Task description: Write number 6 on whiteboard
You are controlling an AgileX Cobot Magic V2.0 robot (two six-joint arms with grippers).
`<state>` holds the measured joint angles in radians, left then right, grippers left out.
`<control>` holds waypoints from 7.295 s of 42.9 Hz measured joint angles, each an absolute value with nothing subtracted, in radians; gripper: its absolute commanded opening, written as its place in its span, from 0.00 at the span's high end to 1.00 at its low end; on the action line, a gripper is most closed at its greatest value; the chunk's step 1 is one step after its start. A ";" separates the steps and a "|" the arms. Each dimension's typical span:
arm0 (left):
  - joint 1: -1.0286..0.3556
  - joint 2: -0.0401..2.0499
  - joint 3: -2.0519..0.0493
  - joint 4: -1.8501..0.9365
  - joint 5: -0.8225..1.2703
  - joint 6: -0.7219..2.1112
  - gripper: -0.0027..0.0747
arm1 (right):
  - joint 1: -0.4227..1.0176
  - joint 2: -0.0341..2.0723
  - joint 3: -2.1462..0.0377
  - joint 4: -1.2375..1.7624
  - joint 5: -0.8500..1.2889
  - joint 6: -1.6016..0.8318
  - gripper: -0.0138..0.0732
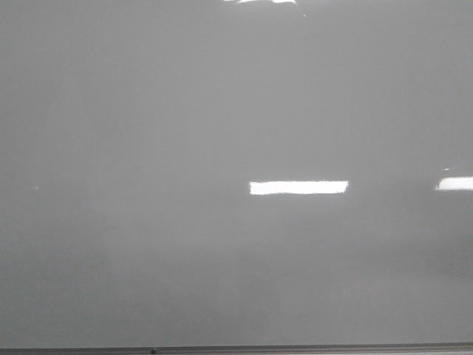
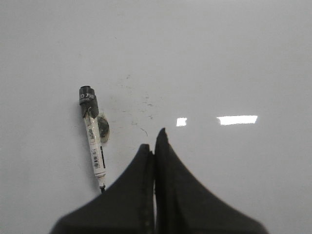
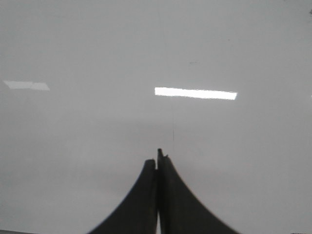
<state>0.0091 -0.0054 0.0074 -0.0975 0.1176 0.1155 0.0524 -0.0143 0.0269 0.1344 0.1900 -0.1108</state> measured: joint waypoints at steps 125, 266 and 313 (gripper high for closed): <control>0.069 0.510 -0.407 -0.050 0.311 0.077 0.19 | 0.052 0.294 -0.415 0.197 0.353 -0.111 0.26; -1.020 1.350 -1.045 0.208 0.808 0.537 0.98 | 0.819 1.089 -0.809 0.240 0.504 -0.462 0.26; -0.971 1.334 -1.038 0.180 0.728 0.479 0.64 | 0.639 0.925 -0.720 0.215 0.567 -0.466 0.91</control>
